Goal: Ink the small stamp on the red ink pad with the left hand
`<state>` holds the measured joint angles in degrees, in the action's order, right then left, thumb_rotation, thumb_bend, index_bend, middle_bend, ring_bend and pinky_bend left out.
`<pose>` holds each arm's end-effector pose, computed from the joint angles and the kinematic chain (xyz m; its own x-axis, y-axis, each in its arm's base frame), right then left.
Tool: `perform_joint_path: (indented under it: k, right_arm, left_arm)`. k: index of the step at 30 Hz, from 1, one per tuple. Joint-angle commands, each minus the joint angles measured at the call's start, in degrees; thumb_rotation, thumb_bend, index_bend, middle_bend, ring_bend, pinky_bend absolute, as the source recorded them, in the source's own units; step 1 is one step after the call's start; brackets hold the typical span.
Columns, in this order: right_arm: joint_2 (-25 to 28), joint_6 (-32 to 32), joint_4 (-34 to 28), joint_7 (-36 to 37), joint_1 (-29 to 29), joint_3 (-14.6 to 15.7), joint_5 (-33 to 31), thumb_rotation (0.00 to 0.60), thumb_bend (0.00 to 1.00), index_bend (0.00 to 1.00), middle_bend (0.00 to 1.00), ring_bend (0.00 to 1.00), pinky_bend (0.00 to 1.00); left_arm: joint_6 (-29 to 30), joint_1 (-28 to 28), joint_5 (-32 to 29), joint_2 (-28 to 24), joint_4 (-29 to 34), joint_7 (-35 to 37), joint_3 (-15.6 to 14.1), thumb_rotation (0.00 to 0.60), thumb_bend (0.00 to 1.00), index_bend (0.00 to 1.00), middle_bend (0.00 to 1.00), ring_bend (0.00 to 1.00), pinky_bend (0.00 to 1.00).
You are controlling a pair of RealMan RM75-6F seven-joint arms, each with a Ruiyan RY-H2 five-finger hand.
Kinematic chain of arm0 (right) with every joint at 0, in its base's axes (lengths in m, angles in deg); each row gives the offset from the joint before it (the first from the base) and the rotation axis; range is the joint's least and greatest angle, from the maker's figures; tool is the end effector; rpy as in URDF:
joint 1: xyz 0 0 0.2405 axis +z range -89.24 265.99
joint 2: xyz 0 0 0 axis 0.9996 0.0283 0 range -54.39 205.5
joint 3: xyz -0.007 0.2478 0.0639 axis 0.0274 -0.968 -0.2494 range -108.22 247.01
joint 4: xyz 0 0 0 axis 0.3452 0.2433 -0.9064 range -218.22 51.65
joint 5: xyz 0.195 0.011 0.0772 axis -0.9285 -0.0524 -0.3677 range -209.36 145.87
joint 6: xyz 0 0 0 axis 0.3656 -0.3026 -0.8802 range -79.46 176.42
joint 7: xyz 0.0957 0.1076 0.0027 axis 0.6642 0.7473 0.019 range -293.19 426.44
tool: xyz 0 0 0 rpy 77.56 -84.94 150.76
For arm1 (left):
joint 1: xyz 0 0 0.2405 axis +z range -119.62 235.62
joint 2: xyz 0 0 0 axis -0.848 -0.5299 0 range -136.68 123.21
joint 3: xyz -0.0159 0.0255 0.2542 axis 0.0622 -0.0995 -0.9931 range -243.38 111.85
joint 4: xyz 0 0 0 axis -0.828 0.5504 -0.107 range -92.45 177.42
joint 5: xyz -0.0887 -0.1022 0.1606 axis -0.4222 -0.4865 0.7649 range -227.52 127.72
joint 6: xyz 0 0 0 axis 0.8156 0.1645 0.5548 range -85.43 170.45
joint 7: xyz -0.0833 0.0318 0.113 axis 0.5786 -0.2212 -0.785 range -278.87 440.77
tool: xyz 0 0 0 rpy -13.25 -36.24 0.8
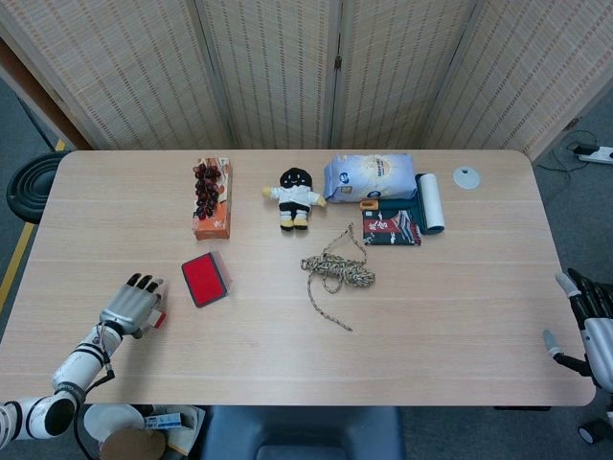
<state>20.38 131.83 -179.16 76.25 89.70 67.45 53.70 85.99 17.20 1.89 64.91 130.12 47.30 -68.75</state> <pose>-0.3234 -0.1577 0.1980 0.3233 -0.0607 0.9443 -0.9426 0.0669 0.3271 -0.2722 0.3162 0.0452 0.7395 0.4791 0.4728 0.6504 -0.3276 -0.6853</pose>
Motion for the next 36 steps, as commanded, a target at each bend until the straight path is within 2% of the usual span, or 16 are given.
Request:
perform_joint_path:
  k: [1,13,20,23,29,36]
  right_arm:
    - [0.0,-0.2,0.0,0.0,0.1,0.0,-0.1,0.6,0.38,0.02,0.0,0.0,0.0]
    - [0.0,0.0,0.0,-0.2,0.0,-0.2,-0.4,0.6,0.38,0.02,0.0,0.0,0.0]
    - [-0.1,0.1,-0.1,-0.4,-0.1,-0.2,-0.5,0.6,0.38,0.02,0.0,0.0,0.0]
    - [-0.1,0.1,-0.1,-0.4,-0.1,-0.2,-0.6,0.6,0.38,0.02,0.0,0.0,0.0]
    - [-0.1,-0.1,-0.1,-0.5,0.0,-0.3,-0.9,0.6,0.38,0.02,0.0,0.0,0.0]
    - [-0.3,-0.9,0.0,-0.9,0.3,-0.4,-1.4,0.6,0.38,0.02,0.0,0.0,0.0]
  left_arm:
    - [0.2,-0.3,-0.4,0.0,0.2,-0.3,-0.3,0.6,0.3,0.36,0.1,0.0,0.0]
    - [0.6,-0.9,-1.1,0.2,-0.5,0.5,-1.1,0.6,0.3,0.42,0.18,0.0,0.01]
    - [1.3,-0.8,-0.9,0.2,-0.4,0.8,-1.4,0.6,0.3,0.47,0.24,0.06,0.04]
    - [1.7,-0.8,-0.8,0.2,-0.4,0.9,-1.5,0.6,0.3,0.52,0.29,0.14,0.1]
    - [2.5,-0.5,-0.1,-0.3,0.4,2.0,-1.3,0.6,0.3,0.6,0.39,0.28,0.32]
    - [3.1,-0.3,1.0,-1.7,1.6,3.4,-0.8,0.6,0.3,0.63,0.43,0.33,0.38]
